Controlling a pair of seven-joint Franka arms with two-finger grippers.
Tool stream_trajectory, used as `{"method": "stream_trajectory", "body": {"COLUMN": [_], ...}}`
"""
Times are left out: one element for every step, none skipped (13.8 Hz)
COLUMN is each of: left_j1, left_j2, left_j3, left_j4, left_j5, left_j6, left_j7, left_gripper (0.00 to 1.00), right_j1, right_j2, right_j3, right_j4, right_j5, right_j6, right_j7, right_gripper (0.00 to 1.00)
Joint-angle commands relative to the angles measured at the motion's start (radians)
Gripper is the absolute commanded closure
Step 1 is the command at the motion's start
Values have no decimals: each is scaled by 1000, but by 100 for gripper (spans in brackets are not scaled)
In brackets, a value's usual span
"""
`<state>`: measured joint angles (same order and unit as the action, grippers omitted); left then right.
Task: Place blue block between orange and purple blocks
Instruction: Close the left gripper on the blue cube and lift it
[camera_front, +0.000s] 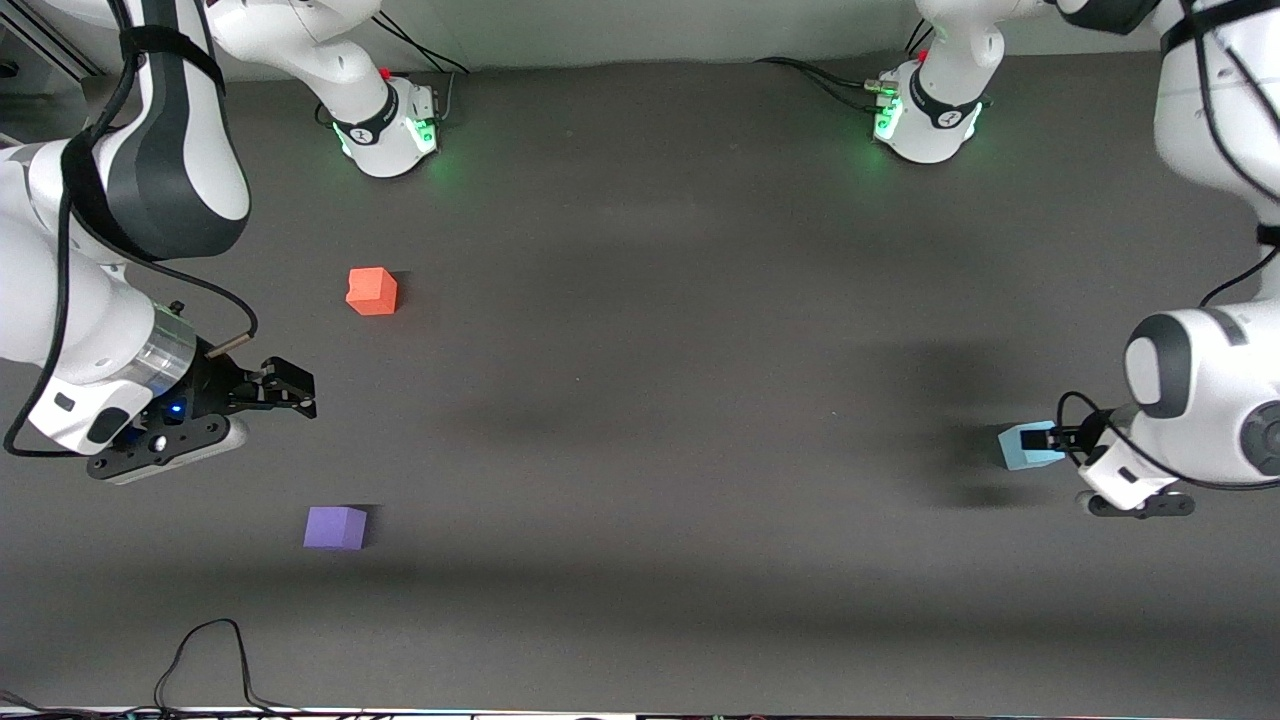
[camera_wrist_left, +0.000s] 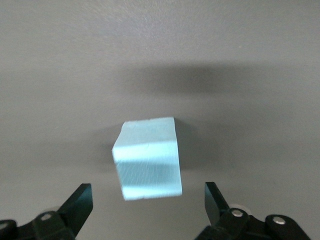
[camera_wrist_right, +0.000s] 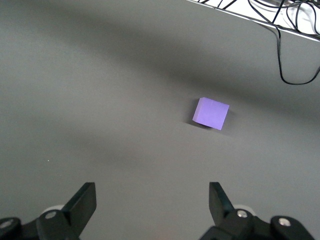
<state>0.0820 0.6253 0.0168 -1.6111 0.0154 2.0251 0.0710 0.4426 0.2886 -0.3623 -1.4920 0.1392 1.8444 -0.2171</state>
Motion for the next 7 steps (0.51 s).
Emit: {"method": "stream_trajectory", "body": {"left_j1": [2, 2, 2, 2, 2, 1, 1], "left_j2": [51, 65, 74, 77, 77, 76, 74], "left_j3": [-3, -2, -1, -1, -1, -1, -1], "left_j4": [-10, -12, -10, -10, -12, -12, -12], "left_j5": [-17, -17, -18, -23, -28, -29, -29], "left_j6": [79, 102, 107, 106, 106, 100, 90], "left_j7": [15, 13, 7, 1, 1, 0, 0], "left_gripper": [0, 1, 1, 5, 22, 60, 78], "right_j1": [2, 16, 12, 15, 15, 15, 8], "right_j2": [42, 41, 9, -9, -14, -14, -19], "right_j3": [-6, -7, -6, -6, -6, -7, -12], "right_j4": [12, 3, -13, -13, -5, -1, -1], "right_j5": [-6, -57, -78, -79, -90, -93, -90], "right_j6": [1, -2, -2, -2, 6, 15, 36], "right_j7": [-2, -11, -13, -13, -13, -12, -12], "right_gripper": [0, 0, 0, 0, 0, 0, 0]}}
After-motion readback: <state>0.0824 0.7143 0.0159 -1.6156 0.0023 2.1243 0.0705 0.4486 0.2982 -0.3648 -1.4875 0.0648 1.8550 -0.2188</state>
